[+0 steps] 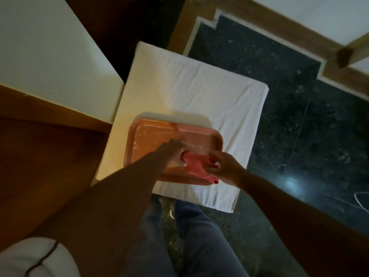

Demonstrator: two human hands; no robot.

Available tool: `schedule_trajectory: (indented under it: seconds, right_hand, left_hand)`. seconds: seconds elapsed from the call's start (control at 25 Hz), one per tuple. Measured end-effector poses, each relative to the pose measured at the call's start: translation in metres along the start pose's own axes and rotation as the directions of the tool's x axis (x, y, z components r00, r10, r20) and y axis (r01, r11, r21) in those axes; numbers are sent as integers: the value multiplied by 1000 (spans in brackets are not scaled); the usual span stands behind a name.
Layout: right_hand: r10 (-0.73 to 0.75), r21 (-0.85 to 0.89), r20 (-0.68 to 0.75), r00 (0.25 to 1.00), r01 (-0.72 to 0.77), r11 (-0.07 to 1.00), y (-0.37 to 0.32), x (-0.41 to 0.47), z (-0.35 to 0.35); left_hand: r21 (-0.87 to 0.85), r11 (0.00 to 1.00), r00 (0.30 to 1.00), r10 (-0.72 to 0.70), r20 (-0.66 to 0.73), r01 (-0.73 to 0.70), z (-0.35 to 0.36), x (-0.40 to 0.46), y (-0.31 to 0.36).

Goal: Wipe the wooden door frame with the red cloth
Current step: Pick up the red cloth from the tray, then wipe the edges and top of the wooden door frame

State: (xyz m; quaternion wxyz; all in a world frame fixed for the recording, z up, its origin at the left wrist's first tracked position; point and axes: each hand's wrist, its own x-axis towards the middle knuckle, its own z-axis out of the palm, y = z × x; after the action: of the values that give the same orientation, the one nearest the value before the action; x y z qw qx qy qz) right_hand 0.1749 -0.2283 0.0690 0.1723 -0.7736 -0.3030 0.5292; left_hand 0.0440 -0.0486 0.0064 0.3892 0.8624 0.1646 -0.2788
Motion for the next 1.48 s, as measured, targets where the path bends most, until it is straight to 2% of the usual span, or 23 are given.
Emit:
schedule_trajectory:
  seconds: [0.08,0.16,0.2,0.28,0.36,0.4,0.44,0.52,0.6,0.68,0.76,0.84,0.92,0.96,1.04,1.12,1.2,1.24,1.28,1.36,1.44,1.48]
  right_hand:
    - [44,157,-110,993,-26,987,-10,-29,-19]
    - [101,312,-188,977,-38,949,-28,-58,-35]
    - [112,386,-208,972,-24,922,-40,-71,-41]
    - [88,474,-272,958,55,879,-78,-91,-49]
    - [-7,442,-360,933,177,879,-127,-103,-50]
    - [-89,381,-413,907,260,887,-156,-108,-48]
    - [-182,325,-457,871,353,877,-187,-112,-45]
    - [-301,281,-496,814,479,832,-255,-120,-30]
    - [-373,256,-553,745,578,775,-330,-127,-22]
    - [-456,183,-630,629,691,699,-408,-141,-15]
    - [-462,171,-703,542,758,629,-482,-162,-6]
    - [-439,180,-764,473,810,558,-541,-181,7]
    - [-427,216,-794,433,857,468,-581,-190,33]
    - [-434,213,-797,420,868,448,-592,-191,49]
    - [-461,111,-819,343,882,458,-601,-188,81]
    - [-489,-37,-834,254,860,509,-607,-183,103]
    - [-565,-199,-802,193,805,558,-621,-182,106]
    - [-604,-287,-787,129,790,542,-632,-188,101]
    - [-632,-380,-775,22,783,493,-650,-197,91]
    - [-648,-571,-726,-229,727,382,-693,-224,56]
    - [-655,-711,-629,-419,651,266,-745,-265,13]
    - [-641,-729,-608,-467,648,220,-773,-288,-8]
  left_hand:
    - [-190,980,998,-58,1,57,-20,-31,3]
    - [-437,898,992,-97,-83,52,-49,-74,7]
    - [-558,829,983,-130,-133,35,-65,-100,13]
    - [-786,617,942,-246,-227,-28,-93,-160,28]
    - [-906,390,861,-393,-324,-163,-117,-219,48]
    - [-910,336,791,-473,-387,-244,-126,-247,59]
    - [-892,322,702,-553,-449,-317,-136,-275,69]
    - [-827,382,516,-650,-557,-412,-154,-342,84]
    - [-722,505,393,-612,-686,-474,-181,-406,93]
    - [-615,624,322,-526,-787,-482,-211,-471,99]
    - [-511,755,229,-457,-859,-411,-241,-521,100]
    - [-416,870,95,-406,-909,-263,-268,-553,91]
    - [-365,931,-40,-365,-930,-3,-285,-571,74]
    - [-349,925,-57,-344,-937,149,-288,-575,68]
    - [-237,886,-4,-256,-967,398,-288,-580,65]
    - [34,831,44,11,-999,556,-293,-588,74]
    - [229,732,-23,317,-948,641,-318,-609,92]
    - [251,679,-79,416,-906,690,-336,-624,103]
    - [218,623,-139,473,-870,751,-357,-644,113]
    - [66,528,-246,497,-832,847,-394,-683,129]
    - [-47,434,-275,481,-832,900,-414,-703,136]
    - [-74,379,-262,473,-841,923,-418,-704,136]
